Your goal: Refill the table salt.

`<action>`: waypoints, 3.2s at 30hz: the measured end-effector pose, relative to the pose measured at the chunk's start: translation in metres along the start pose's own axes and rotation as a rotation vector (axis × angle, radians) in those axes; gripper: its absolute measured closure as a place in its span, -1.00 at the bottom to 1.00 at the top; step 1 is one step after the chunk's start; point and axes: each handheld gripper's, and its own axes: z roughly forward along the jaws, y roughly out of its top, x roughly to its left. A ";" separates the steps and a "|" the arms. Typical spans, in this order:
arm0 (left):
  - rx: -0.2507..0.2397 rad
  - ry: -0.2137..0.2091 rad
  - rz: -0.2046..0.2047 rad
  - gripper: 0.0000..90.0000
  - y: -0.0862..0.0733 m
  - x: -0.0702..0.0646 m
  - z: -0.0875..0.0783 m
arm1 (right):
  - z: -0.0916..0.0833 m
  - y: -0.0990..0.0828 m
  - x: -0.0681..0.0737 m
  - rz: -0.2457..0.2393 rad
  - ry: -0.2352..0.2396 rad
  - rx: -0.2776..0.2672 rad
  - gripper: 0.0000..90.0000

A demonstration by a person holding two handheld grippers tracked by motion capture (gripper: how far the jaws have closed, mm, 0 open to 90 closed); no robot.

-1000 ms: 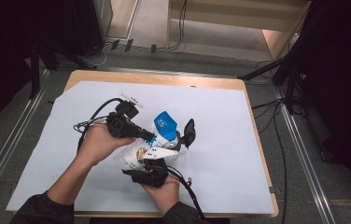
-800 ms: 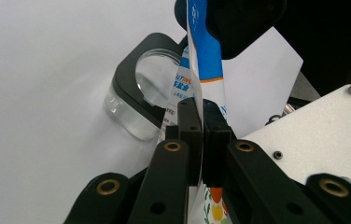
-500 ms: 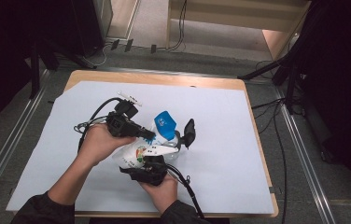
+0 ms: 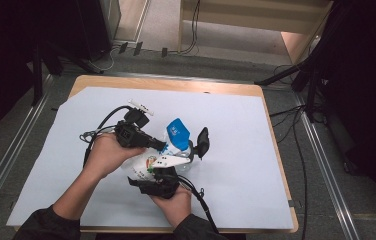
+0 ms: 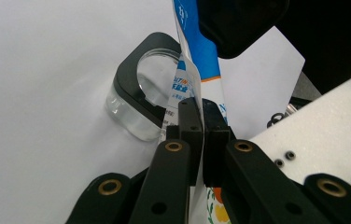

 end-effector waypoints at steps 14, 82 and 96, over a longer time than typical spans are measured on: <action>-0.009 0.029 -0.003 0.99 0.001 -0.002 -0.004 | -0.001 0.003 0.002 0.015 0.002 -0.007 0.42; 0.021 -0.020 -0.029 0.94 0.015 -0.001 -0.006 | -0.001 0.014 0.002 0.112 0.100 -0.108 0.43; 0.010 -0.040 -0.002 0.86 0.010 0.000 -0.011 | -0.002 0.014 0.003 0.115 0.137 -0.120 0.49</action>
